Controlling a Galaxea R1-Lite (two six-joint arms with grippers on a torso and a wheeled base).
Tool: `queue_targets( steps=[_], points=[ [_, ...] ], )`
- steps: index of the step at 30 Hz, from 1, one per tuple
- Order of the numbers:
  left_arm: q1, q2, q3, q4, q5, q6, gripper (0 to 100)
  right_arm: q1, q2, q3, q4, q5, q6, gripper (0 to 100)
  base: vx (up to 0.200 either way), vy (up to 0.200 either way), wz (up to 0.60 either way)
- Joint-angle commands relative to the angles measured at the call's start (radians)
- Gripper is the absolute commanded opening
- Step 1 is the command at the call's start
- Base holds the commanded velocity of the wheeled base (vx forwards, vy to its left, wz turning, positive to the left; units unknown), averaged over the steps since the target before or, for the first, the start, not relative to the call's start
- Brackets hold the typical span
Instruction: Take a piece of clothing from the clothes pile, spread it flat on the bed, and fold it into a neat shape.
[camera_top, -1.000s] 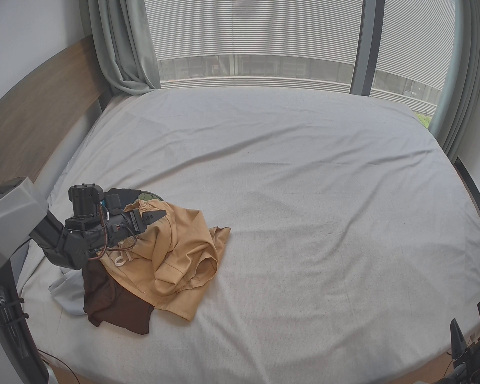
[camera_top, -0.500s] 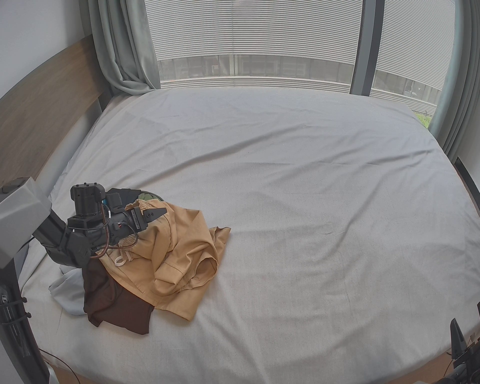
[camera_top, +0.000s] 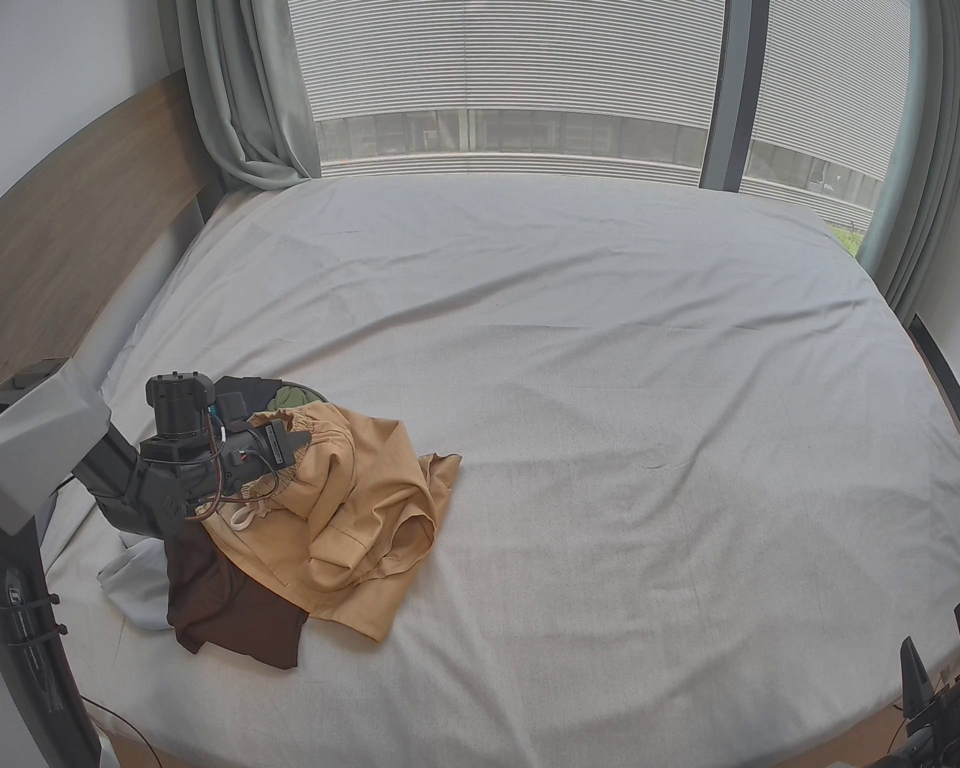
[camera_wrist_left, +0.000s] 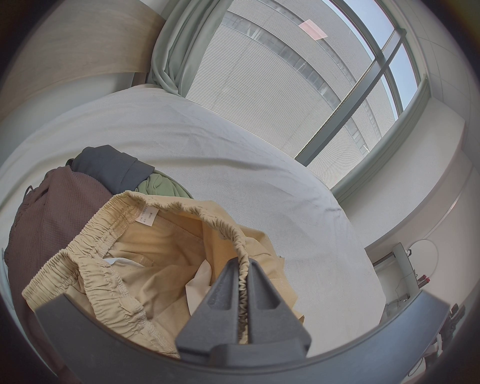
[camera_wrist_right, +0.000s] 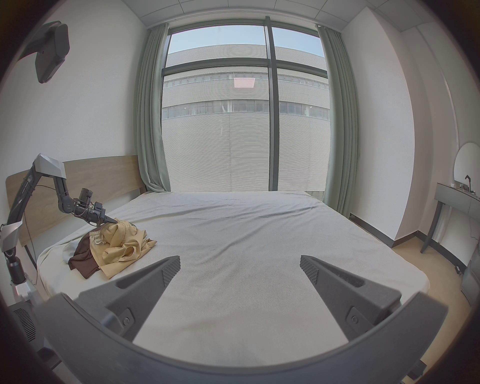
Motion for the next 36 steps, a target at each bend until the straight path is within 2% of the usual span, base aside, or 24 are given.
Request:
queue_targets(
  steps=[1,4,6,9,15,23,28,36],
  points=[
    [0.000,-0.009,0.005,0.000,-0.003,-0.013,0,0.000,-0.001,0.018,0.001,0.000,0.000,100,0.000,0.000,0.00],
    [0.001,-0.038,0.022,0.000,-0.003,-0.076,0,0.000,0.001,0.018,0.001,0.000,0.000,100,0.000,0.000,0.00],
    [0.011,-0.089,0.058,-0.002,-0.018,-0.156,0,0.000,0.001,0.018,0.001,0.000,0.001,100,0.000,0.000,0.00],
    [0.017,-0.121,0.082,-0.002,-0.043,-0.197,0,0.000,-0.001,0.018,0.001,0.000,0.001,100,0.000,0.000,0.00],
    [0.054,-0.189,0.191,-0.074,-0.096,-0.211,0,0.000,-0.001,0.018,0.001,0.000,0.000,100,0.000,0.000,0.00],
    [0.054,-0.232,0.300,-0.174,-0.098,-0.220,0,0.000,-0.001,0.018,0.001,-0.001,0.000,100,0.000,0.000,0.00],
    [0.054,-0.301,0.341,-0.209,-0.101,-0.306,0,0.000,-0.001,0.018,0.001,0.000,-0.002,100,0.000,0.000,0.00],
    [0.035,-0.353,0.401,-0.238,-0.121,-0.323,0,0.000,-0.001,0.018,-0.001,-0.001,-0.002,100,0.000,0.000,0.00]
  ],
)
